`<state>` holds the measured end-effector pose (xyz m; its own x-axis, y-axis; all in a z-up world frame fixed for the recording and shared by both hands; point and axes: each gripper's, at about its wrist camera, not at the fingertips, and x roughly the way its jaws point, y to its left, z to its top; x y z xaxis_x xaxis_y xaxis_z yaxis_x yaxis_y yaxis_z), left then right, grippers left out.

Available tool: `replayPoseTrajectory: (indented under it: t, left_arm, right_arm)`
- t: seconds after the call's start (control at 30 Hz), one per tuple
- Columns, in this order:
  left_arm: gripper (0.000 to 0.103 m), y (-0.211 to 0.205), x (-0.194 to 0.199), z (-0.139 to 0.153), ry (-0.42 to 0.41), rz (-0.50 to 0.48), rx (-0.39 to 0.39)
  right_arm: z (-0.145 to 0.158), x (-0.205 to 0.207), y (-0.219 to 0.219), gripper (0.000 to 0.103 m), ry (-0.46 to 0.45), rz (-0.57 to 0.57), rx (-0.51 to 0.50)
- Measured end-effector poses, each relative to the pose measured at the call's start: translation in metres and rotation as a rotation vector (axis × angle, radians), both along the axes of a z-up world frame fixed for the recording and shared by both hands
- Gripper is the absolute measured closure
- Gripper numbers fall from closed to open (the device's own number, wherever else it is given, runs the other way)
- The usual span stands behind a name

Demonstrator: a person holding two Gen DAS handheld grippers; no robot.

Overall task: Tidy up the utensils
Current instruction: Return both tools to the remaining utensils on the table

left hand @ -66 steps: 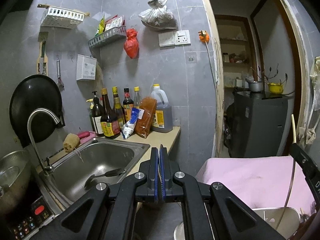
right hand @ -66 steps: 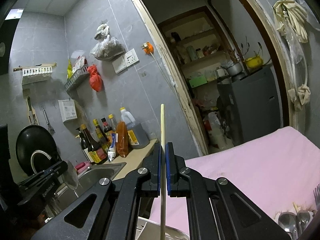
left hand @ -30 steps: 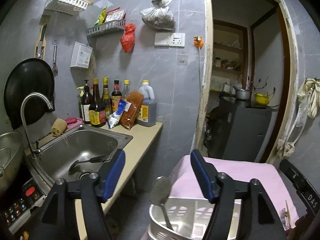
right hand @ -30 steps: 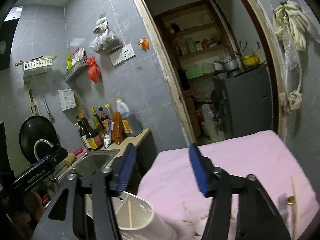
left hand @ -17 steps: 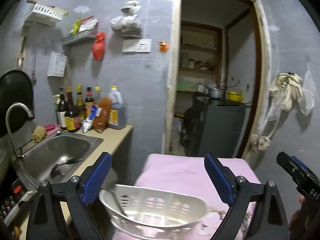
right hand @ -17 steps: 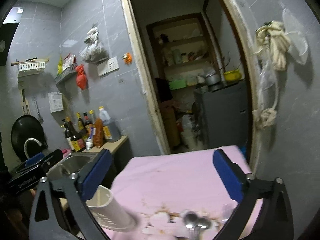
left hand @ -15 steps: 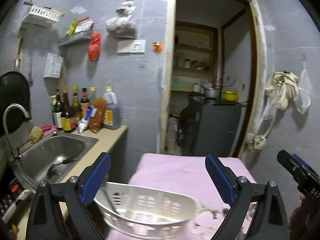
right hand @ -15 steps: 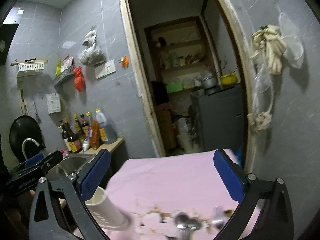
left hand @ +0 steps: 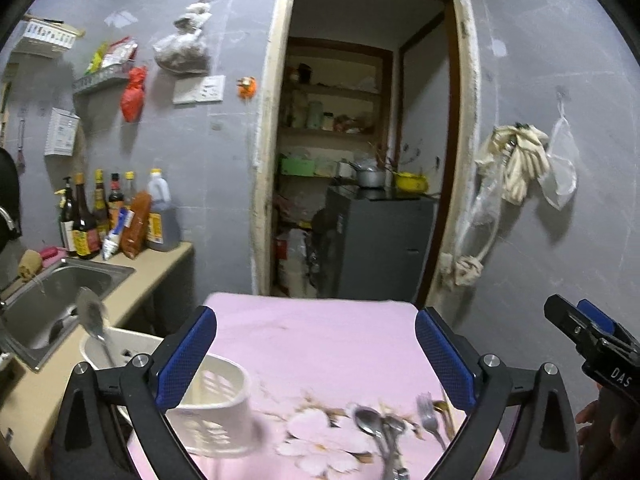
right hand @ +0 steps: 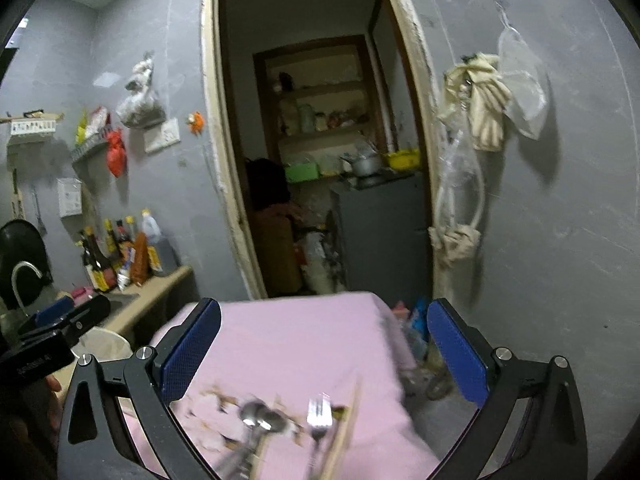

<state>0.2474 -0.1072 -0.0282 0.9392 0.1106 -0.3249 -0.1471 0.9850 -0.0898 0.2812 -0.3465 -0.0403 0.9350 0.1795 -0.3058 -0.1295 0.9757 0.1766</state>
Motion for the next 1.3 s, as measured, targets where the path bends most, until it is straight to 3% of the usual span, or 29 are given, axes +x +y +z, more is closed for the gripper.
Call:
replayPoseTrajectory:
  t: [0.27, 0.6, 0.7, 0.8, 1.07, 1.3]
  left_arm:
    - [0.003, -0.035, 0.022, -0.045, 0.106, -0.069, -0.002]
    - [0.003, -0.053, 0.058, -0.099, 0.294, -0.136, 0.008]
    - [0.009, -0.05, 0.066, -0.111, 0.335, -0.136, -0.013]
    - [0.018, -0.046, 0.073, -0.123, 0.375, -0.127, -0.032]
    - [0.044, -0.034, 0.094, -0.151, 0.46, -0.105, -0.094]
    - [0.061, -0.025, 0.108, -0.167, 0.516, -0.109, -0.156]
  right_arm:
    - [-0.049, 0.021, -0.034, 0.002, 0.163, -0.029, -0.02]
    - [-0.119, 0.056, -0.048, 0.002, 0.35, 0.027, 0.046]
    - [-0.134, 0.065, -0.045, 0.003, 0.379, 0.053, 0.057]
    - [-0.149, 0.077, -0.039, 0.009, 0.405, 0.087, 0.073]
    - [-0.177, 0.107, -0.014, 0.061, 0.494, 0.157, 0.07]
    - [-0.191, 0.121, -0.001, 0.07, 0.549, 0.154, 0.036]
